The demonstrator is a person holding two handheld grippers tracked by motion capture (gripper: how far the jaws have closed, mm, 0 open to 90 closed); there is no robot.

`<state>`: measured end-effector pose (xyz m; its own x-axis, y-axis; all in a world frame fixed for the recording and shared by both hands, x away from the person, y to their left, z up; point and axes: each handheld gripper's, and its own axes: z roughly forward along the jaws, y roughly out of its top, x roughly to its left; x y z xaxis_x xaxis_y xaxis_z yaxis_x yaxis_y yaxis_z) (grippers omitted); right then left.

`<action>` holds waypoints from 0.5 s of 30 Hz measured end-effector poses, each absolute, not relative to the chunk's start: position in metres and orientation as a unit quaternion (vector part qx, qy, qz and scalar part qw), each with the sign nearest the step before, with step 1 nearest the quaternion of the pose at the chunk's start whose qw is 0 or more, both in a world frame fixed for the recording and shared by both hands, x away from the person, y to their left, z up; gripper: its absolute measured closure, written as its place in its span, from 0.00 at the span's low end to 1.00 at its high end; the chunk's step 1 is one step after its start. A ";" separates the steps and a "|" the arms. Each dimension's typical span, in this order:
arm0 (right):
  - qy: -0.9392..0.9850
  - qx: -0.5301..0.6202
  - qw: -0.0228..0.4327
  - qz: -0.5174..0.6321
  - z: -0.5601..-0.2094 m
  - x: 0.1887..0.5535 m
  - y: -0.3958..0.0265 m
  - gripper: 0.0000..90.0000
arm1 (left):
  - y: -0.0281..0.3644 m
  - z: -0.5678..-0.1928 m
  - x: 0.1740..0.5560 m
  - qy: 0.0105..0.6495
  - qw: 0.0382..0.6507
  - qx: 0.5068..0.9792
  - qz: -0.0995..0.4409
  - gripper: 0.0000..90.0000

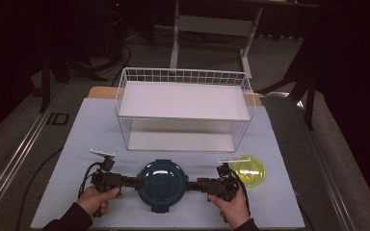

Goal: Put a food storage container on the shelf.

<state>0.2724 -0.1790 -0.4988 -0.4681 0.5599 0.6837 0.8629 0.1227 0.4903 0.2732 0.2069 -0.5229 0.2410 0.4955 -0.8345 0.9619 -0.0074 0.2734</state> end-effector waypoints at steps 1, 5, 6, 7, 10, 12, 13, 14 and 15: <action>-0.730 -0.487 0.169 -0.449 -0.499 0.272 -0.179 0.32 | 0.207 -0.523 0.273 0.555 0.434 0.657 -0.268 0.59; -0.718 -0.501 0.189 -0.444 -0.506 0.276 -0.177 0.34 | 0.207 -0.521 0.270 0.539 0.441 0.670 -0.258 0.59; -0.716 -0.504 0.194 -0.443 -0.507 0.276 -0.177 0.34 | 0.206 -0.520 0.269 0.536 0.441 0.672 -0.256 0.59; -0.716 -0.504 0.194 -0.443 -0.507 0.276 -0.177 0.34 | 0.206 -0.519 0.268 0.533 0.445 0.673 -0.253 0.59; -0.710 -0.509 0.213 -0.437 -0.513 0.277 -0.173 0.35 | 0.204 -0.516 0.265 0.520 0.447 0.687 -0.242 0.60; -0.712 -0.509 0.214 -0.433 -0.515 0.277 -0.171 0.37 | 0.203 -0.514 0.264 0.515 0.449 0.691 -0.237 0.60; -0.713 -0.509 0.218 -0.431 -0.516 0.277 -0.171 0.39 | 0.203 -0.514 0.263 0.512 0.449 0.694 -0.234 0.60; -0.712 -0.508 0.222 -0.430 -0.517 0.277 -0.170 0.39 | 0.203 -0.514 0.263 0.512 0.449 0.694 -0.234 0.60; -0.712 -0.508 0.222 -0.430 -0.517 0.277 -0.170 0.39 | 0.203 -0.513 0.262 0.510 0.450 0.695 -0.233 0.60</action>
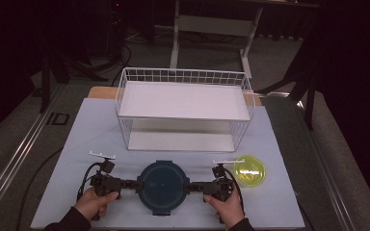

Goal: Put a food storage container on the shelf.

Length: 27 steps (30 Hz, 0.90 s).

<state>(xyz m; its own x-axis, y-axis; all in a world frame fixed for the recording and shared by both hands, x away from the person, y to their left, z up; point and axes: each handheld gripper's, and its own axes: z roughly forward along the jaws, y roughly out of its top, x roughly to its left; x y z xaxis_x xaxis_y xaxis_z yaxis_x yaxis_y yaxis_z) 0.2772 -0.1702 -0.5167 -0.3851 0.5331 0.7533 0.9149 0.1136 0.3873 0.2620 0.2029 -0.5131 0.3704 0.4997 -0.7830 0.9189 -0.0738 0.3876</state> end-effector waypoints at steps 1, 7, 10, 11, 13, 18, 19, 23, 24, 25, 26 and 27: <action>-0.711 -0.507 0.229 -0.429 -0.518 0.277 -0.169 0.40 | 0.202 -0.512 0.260 0.505 0.452 0.700 -0.226 0.61; -0.704 -0.504 0.248 -0.435 -0.519 0.276 -0.168 0.48 | 0.203 -0.512 0.257 0.504 0.455 0.700 -0.221 0.61; -0.698 -0.502 0.261 -0.440 -0.519 0.275 -0.169 0.54 | 0.203 -0.512 0.255 0.504 0.457 0.699 -0.220 0.61; -0.696 -0.500 0.264 -0.442 -0.519 0.275 -0.169 0.57 | 0.203 -0.512 0.255 0.504 0.457 0.699 -0.220 0.61; -0.694 -0.498 0.269 -0.445 -0.519 0.275 -0.169 0.59 | 0.204 -0.513 0.254 0.506 0.458 0.697 -0.219 0.61; -0.691 -0.493 0.284 -0.447 -0.521 0.276 -0.169 0.61 | 0.204 -0.511 0.252 0.507 0.456 0.698 -0.218 0.62; -0.691 -0.493 0.283 -0.446 -0.519 0.275 -0.168 0.62 | 0.203 -0.511 0.250 0.515 0.455 0.694 -0.215 0.61; -0.689 -0.496 0.285 -0.446 -0.516 0.272 -0.168 0.63 | 0.201 -0.506 0.244 0.522 0.447 0.696 -0.208 0.62; -0.688 -0.495 0.285 -0.448 -0.517 0.272 -0.168 0.63 | 0.201 -0.504 0.244 0.524 0.443 0.697 -0.207 0.62; -0.688 -0.495 0.285 -0.448 -0.517 0.272 -0.168 0.63 | 0.201 -0.504 0.244 0.524 0.443 0.697 -0.207 0.63; -0.685 -0.497 0.285 -0.450 -0.517 0.271 -0.168 0.63 | 0.201 -0.503 0.243 0.526 0.440 0.698 -0.206 0.63; -0.686 -0.496 0.282 -0.452 -0.515 0.270 -0.168 0.63 | 0.201 -0.502 0.243 0.526 0.438 0.699 -0.207 0.63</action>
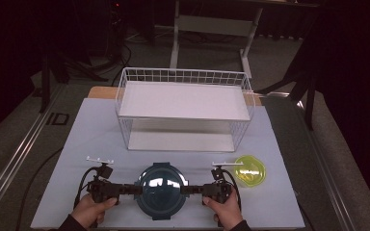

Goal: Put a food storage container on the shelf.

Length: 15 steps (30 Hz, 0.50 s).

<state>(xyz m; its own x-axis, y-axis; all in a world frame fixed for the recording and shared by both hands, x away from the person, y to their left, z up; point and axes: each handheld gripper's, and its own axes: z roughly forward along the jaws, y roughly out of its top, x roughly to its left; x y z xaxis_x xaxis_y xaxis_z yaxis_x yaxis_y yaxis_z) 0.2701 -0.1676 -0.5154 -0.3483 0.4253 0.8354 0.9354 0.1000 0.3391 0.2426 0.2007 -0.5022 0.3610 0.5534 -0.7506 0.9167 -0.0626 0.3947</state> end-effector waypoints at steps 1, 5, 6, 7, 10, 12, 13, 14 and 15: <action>-0.686 -0.496 0.282 -0.452 -0.515 0.270 -0.168 0.63 | 0.200 -0.502 0.242 0.529 0.439 0.696 -0.208 0.63; -0.686 -0.502 0.265 -0.454 -0.509 0.270 -0.173 0.63 | 0.194 -0.503 0.245 0.526 0.445 0.691 -0.219 0.63; -0.685 -0.502 0.263 -0.458 -0.508 0.270 -0.175 0.63 | 0.193 -0.502 0.246 0.525 0.446 0.691 -0.218 0.63; -0.685 -0.502 0.263 -0.458 -0.508 0.270 -0.175 0.63 | 0.193 -0.502 0.246 0.525 0.446 0.691 -0.218 0.63; -0.685 -0.501 0.256 -0.462 -0.502 0.270 -0.178 0.63 | 0.190 -0.495 0.250 0.521 0.448 0.695 -0.213 0.63; -0.685 -0.500 0.251 -0.466 -0.497 0.271 -0.180 0.63 | 0.188 -0.490 0.252 0.519 0.451 0.695 -0.212 0.63; -0.684 -0.500 0.247 -0.470 -0.493 0.272 -0.182 0.63 | 0.186 -0.485 0.255 0.517 0.452 0.696 -0.208 0.63; -0.684 -0.500 0.244 -0.471 -0.490 0.272 -0.183 0.63 | 0.186 -0.485 0.255 0.517 0.452 0.696 -0.208 0.63; -0.682 -0.501 0.243 -0.475 -0.488 0.273 -0.185 0.63 | 0.185 -0.482 0.257 0.516 0.453 0.697 -0.208 0.63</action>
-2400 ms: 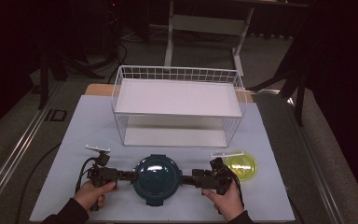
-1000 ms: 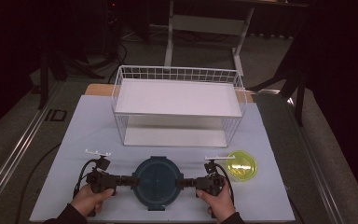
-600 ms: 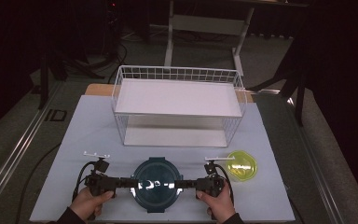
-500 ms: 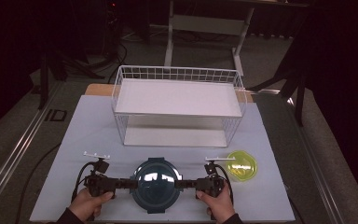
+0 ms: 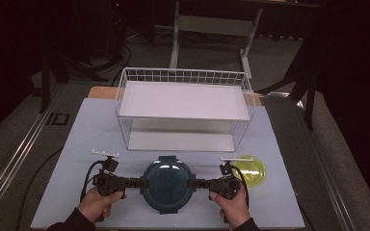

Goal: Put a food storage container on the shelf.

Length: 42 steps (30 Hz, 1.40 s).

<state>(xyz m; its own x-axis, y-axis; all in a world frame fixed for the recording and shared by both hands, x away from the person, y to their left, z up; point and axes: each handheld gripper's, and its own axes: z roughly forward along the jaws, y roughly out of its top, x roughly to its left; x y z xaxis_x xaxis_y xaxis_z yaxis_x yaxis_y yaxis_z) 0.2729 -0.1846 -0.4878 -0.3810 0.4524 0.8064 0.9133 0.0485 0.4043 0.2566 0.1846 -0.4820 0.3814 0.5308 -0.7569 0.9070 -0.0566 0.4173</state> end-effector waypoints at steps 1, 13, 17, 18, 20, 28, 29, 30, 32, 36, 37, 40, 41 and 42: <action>-0.682 -0.501 0.243 -0.475 -0.488 0.273 -0.185 0.63 | 0.183 -0.479 0.258 0.515 0.455 0.697 -0.205 0.63; -0.685 -0.486 0.214 -0.499 -0.445 0.283 -0.194 0.63 | 0.175 -0.436 0.274 0.498 0.481 0.698 -0.182 0.63; -0.686 -0.480 0.208 -0.506 -0.429 0.287 -0.196 0.63 | 0.174 -0.418 0.279 0.490 0.485 0.703 -0.175 0.63; -0.686 -0.477 0.207 -0.508 -0.425 0.287 -0.197 0.63 | 0.174 -0.414 0.281 0.487 0.487 0.703 -0.175 0.63; -0.687 -0.473 0.203 -0.513 -0.417 0.289 -0.197 0.63 | 0.174 -0.405 0.283 0.483 0.489 0.706 -0.170 0.63; -0.686 -0.463 0.185 -0.530 -0.384 0.305 -0.200 0.63 | 0.171 -0.374 0.302 0.475 0.498 0.707 -0.162 0.63; -0.686 -0.463 0.185 -0.530 -0.384 0.305 -0.200 0.63 | 0.171 -0.374 0.302 0.475 0.498 0.707 -0.162 0.63; -0.686 -0.463 0.183 -0.531 -0.381 0.306 -0.200 0.63 | 0.171 -0.370 0.303 0.476 0.501 0.705 -0.160 0.63; -0.683 -0.462 0.183 -0.534 -0.372 0.312 -0.202 0.63 | 0.169 -0.359 0.309 0.475 0.502 0.707 -0.151 0.63; -0.681 -0.461 0.180 -0.539 -0.363 0.319 -0.203 0.63 | 0.168 -0.348 0.317 0.472 0.504 0.709 -0.144 0.63; -0.681 -0.461 0.179 -0.541 -0.360 0.322 -0.203 0.63 | 0.167 -0.344 0.320 0.472 0.506 0.708 -0.143 0.63; -0.677 -0.460 0.174 -0.547 -0.351 0.329 -0.205 0.63 | 0.165 -0.333 0.328 0.467 0.511 0.708 -0.137 0.63; -0.677 -0.460 0.173 -0.548 -0.347 0.331 -0.206 0.63 | 0.164 -0.330 0.332 0.466 0.512 0.709 -0.135 0.63; -0.676 -0.460 0.171 -0.549 -0.345 0.334 -0.207 0.63 | 0.163 -0.327 0.335 0.464 0.513 0.710 -0.134 0.63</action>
